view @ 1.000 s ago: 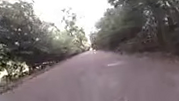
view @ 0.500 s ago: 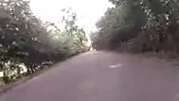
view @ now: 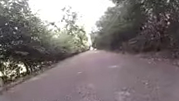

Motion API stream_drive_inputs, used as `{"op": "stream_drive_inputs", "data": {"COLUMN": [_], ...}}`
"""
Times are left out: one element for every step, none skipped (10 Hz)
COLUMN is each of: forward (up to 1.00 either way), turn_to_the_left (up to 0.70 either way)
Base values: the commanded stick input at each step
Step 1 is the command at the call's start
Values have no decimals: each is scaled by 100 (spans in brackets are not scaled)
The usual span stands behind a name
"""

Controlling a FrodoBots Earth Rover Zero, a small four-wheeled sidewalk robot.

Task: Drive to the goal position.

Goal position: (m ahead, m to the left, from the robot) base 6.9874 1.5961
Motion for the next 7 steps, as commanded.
{"op": "stream_drive_inputs", "data": {"forward": [70, 70, 70, 70, 70, 70, 70], "turn_to_the_left": [0, 0, 0, 0, 0, 0, 0]}}
